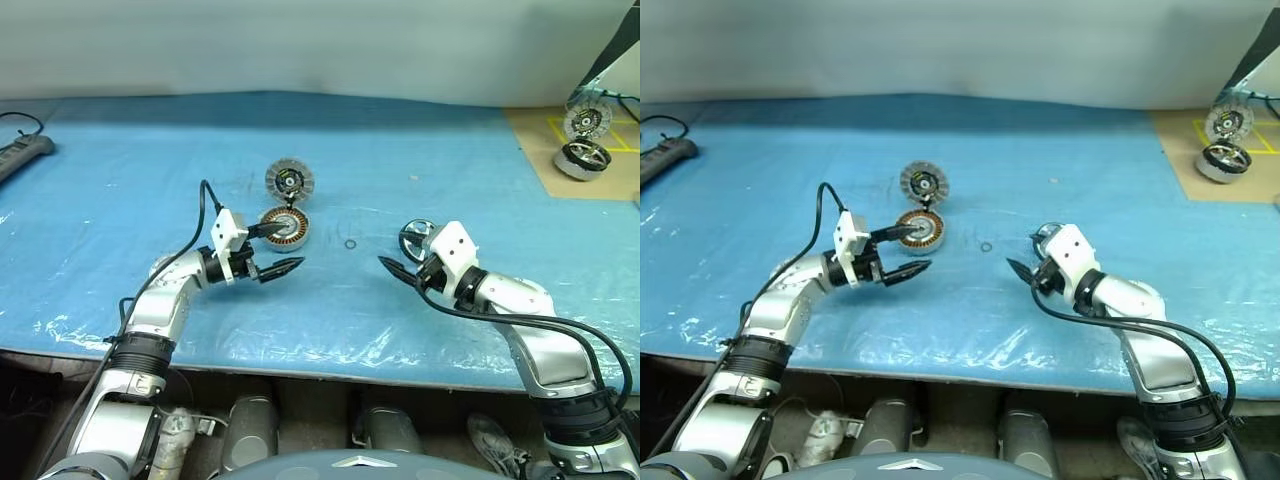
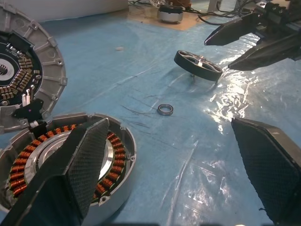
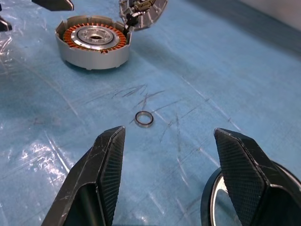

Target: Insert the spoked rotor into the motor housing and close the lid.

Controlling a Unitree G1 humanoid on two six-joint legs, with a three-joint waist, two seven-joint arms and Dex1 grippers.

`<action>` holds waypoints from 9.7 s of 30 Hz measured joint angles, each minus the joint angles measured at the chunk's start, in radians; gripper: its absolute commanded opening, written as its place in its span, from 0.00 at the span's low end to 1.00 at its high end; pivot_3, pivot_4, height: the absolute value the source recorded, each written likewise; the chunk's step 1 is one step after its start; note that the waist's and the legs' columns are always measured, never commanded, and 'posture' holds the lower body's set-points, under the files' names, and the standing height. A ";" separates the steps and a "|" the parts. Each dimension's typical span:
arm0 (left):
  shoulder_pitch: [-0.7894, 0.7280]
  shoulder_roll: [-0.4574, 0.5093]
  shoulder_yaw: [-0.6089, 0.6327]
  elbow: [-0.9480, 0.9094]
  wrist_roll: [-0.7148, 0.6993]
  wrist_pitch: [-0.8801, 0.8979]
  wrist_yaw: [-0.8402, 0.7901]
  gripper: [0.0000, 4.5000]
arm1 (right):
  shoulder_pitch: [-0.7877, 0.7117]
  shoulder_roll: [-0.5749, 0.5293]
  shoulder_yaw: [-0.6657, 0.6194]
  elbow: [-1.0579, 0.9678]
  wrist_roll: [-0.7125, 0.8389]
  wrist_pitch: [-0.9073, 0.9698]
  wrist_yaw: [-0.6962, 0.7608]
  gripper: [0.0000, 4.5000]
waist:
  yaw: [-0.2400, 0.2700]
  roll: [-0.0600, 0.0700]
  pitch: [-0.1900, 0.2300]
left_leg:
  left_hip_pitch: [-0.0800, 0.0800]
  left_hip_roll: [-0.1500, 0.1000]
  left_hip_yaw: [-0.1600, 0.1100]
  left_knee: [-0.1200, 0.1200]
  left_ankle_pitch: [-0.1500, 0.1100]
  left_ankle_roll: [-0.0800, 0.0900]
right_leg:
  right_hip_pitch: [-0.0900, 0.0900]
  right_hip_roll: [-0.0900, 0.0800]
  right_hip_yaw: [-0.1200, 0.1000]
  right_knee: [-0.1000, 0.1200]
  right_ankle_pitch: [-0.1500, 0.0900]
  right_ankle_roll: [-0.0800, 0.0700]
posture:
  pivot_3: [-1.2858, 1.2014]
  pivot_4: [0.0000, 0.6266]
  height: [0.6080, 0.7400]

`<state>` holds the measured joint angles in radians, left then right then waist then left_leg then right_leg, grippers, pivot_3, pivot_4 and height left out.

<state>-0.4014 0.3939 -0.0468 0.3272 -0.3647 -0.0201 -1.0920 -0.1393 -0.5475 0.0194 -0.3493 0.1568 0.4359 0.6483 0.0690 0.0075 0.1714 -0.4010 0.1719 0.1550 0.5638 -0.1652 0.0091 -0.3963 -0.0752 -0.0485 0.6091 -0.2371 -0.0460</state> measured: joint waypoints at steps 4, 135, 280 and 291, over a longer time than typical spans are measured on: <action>0.016 0.000 0.012 0.027 0.006 -0.042 -0.001 0.99 | -0.006 -0.008 0.000 0.000 0.000 0.002 0.004 0.71 | 0.001 0.000 0.000 | 0.000 0.000 0.000 0.000 0.000 0.000 | 0.000 0.000 0.000 0.000 0.000 0.000 | 0.52 0.24 1.00; -0.653 -0.019 -0.180 0.855 0.525 -0.329 -0.224 0.99 | 0.114 0.002 0.032 -0.027 -0.116 0.001 -0.149 0.71 | 0.029 -0.002 0.001 | 0.003 0.000 -0.001 0.000 0.000 0.001 | 0.005 -0.002 -0.003 -0.001 0.000 0.000 | 0.52 0.24 1.00; 0.107 0.083 0.126 0.074 -0.050 0.075 -0.153 0.81 | -0.173 0.208 0.142 0.383 -0.038 -0.082 0.025 0.12 | 0.002 0.000 -0.002 | 0.015 0.002 0.008 -0.013 0.002 -0.003 | 0.008 -0.001 -0.001 0.000 -0.007 -0.004 | 0.52 0.24 1.00; 0.096 0.059 0.094 0.165 -0.004 -0.065 -0.194 0.81 | -0.278 0.179 0.241 0.265 0.065 0.078 0.189 0.12 | -0.002 0.000 -0.002 | 0.016 0.003 0.008 -0.013 0.002 -0.003 | 0.007 -0.001 -0.001 0.000 -0.007 -0.004 | 0.52 0.24 1.00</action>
<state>-0.3055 0.4529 0.0468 0.4923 -0.3690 -0.0853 -1.2857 -0.4176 -0.3684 0.2607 -0.0838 0.2222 0.5143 0.8376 0.0669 0.0073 0.1697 -0.3852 0.1746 0.1632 0.5504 -0.1636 0.0060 -0.3888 -0.0763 -0.0498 0.6090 -0.2437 -0.0499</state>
